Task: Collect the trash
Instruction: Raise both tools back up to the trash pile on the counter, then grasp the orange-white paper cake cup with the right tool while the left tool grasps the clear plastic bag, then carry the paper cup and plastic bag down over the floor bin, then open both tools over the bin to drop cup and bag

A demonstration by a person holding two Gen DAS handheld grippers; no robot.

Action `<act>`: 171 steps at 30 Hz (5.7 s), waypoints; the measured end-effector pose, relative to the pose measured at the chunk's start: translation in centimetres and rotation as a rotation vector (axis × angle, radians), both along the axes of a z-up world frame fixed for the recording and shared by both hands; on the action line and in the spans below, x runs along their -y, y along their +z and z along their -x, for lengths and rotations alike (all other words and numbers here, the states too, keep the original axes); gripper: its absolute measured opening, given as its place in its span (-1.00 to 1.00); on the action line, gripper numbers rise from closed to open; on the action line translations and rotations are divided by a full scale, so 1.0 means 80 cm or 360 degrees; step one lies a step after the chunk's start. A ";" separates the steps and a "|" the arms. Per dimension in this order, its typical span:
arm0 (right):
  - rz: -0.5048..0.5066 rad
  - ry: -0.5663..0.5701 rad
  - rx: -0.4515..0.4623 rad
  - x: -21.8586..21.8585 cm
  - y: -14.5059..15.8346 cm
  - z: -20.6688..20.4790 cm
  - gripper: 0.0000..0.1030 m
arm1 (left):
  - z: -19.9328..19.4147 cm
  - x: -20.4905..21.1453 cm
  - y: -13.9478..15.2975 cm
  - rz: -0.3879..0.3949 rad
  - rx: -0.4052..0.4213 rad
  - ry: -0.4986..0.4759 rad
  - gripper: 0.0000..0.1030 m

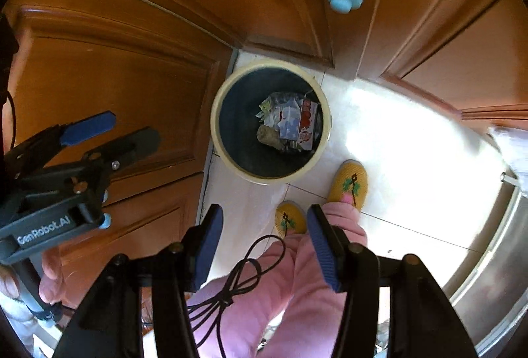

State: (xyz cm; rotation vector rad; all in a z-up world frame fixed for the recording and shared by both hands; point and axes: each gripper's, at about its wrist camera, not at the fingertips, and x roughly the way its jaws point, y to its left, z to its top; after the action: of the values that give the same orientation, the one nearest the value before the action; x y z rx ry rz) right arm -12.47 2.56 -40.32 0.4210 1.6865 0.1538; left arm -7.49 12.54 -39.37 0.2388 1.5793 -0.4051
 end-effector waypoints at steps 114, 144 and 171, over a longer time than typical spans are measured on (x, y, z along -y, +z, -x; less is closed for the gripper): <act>-0.0237 -0.0081 0.1155 0.195 0.436 -0.429 -0.97 | -0.444 0.133 0.433 0.0303 0.1001 0.0147 -0.81; -0.0053 -0.0041 0.1142 -0.005 0.479 -0.023 -0.97 | -0.023 -0.004 0.480 0.0435 0.0916 -0.0057 -0.81; -0.0160 -0.0024 0.0324 -0.033 0.066 0.003 -0.97 | 0.010 -0.039 0.044 0.0161 0.0222 0.0243 -0.81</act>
State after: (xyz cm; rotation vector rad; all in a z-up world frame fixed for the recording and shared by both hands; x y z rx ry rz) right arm -12.69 5.21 -35.04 0.4772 1.4790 0.2626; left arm -8.31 15.69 -35.84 0.0664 1.4250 -0.3404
